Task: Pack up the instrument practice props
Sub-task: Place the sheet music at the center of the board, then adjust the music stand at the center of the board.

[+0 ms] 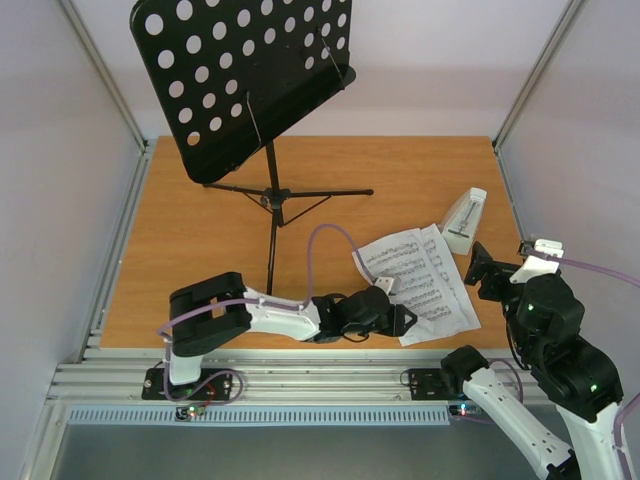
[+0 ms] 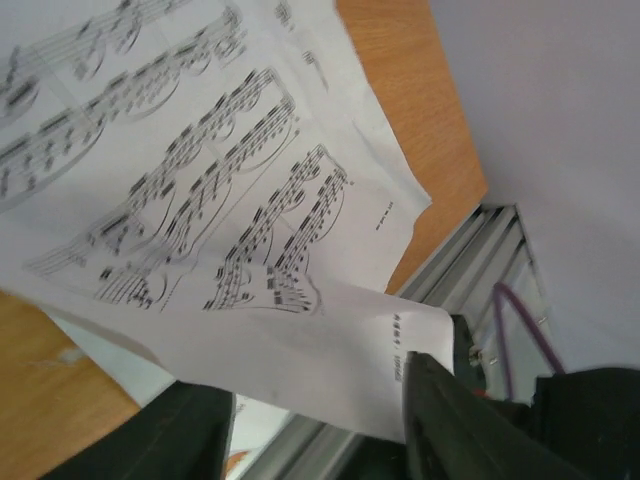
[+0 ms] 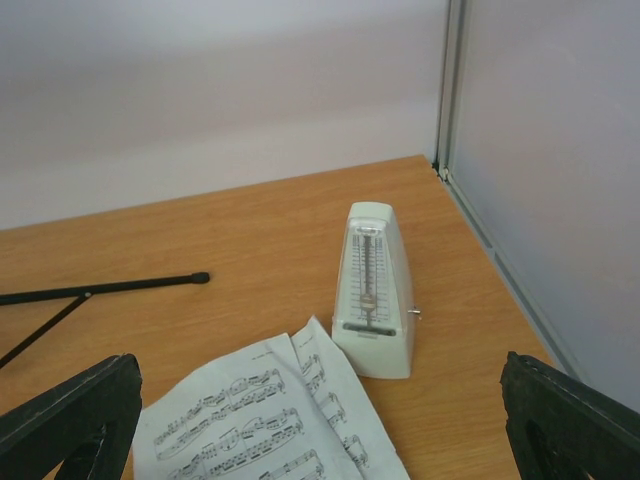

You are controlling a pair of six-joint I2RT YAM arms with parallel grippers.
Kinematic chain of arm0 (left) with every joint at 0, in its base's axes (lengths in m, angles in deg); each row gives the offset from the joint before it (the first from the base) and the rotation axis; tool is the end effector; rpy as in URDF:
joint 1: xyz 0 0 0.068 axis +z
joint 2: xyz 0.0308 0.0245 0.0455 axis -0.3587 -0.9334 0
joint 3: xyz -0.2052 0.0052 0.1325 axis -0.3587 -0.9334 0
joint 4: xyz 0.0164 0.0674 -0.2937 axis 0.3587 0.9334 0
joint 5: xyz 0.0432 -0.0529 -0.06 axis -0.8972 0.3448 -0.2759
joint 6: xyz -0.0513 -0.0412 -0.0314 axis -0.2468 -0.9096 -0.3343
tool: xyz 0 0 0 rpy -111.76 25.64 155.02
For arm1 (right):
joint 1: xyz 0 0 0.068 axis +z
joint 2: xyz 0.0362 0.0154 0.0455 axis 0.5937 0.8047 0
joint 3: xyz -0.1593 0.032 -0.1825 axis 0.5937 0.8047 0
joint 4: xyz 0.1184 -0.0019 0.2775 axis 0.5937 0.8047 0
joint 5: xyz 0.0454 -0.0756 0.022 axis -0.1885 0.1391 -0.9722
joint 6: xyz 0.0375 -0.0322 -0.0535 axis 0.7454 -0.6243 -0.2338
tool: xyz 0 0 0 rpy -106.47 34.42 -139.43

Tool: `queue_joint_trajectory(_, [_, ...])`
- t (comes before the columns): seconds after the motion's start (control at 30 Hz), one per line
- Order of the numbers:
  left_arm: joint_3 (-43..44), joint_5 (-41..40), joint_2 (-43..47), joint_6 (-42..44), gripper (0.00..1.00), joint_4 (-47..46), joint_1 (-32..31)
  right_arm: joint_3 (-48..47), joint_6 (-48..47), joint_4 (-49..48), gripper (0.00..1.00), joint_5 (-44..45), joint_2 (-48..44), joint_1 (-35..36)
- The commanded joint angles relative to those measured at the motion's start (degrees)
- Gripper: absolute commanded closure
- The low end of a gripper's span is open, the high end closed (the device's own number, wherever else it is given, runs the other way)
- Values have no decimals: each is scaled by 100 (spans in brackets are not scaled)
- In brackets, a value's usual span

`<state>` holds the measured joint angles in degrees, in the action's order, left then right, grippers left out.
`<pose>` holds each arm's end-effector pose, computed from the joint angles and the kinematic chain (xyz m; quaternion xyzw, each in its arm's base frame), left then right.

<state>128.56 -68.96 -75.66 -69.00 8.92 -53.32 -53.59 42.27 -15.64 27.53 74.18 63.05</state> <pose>0.1197 -0.4296 0.0821 0.1209 0.8575 -0.4606 0.1945 0.1137 0.0221 0.3913 -0.1071 0.7903 -0.1398 0.5869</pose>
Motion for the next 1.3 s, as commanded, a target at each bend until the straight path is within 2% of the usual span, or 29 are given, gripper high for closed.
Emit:
queue_joint_trajectory(0.0, [77, -335, 695, 928, 41, 749, -14, 36, 54, -96, 2, 27, -109, -9])
queue_joint_trajectory(0.1, [108, -448, 1164, 1394, 28, 1768, -14, 37, 54, -107, 2, 31, -126, -9])
queue_joint_trajectory(0.23, [15, -727, 1854, 1878, 18, 3126, -14, 41, 47, -116, 2, 55, -158, -9])
queue_joint_trajectory(0.3, [-34, -871, 2173, 2081, 10, 3673, -11, 52, 50, -129, 1, 53, -177, -9])
queue_joint_trajectory(0.4, [161, -843, 2457, 2373, 7, 4466, 53, 103, 38, -214, 1, 15, -230, -9])
queue_joint_trajectory(0.47, [213, -1147, 2724, 2541, 4, 5082, 81, 116, 5, -286, 1, 17, -285, -9])
queue_joint_trajectory(0.57, [-328, -1701, 3538, 2445, 1, 5471, 271, 152, -61, -394, 2, 71, -445, -9])
queue_joint_trajectory(0.7, [-1134, -1595, 4742, 2151, 1, 5761, 953, 303, 63, -712, 2, 81, -672, -9])
queue_joint_trajectory(0.83, [-1313, -1202, 5366, 2330, 1, 6459, 1890, 192, 182, -581, 2, -95, -419, -9])
queue_joint_trajectory(0.93, [-1504, -934, 5600, 2379, 1, 6505, 2304, 49, 252, -290, 2, -57, -77, -9])
queue_joint_trajectory(1.1, [-2164, -232, 5380, 2229, 1, 5917, 2900, 22, 335, -220, 2, -232, 195, -9])
queue_joint_trajectory(1.27, [-2647, 42, 5245, 1962, 1, 5130, 2932, 27, 327, -221, 1, -323, 247, -9])
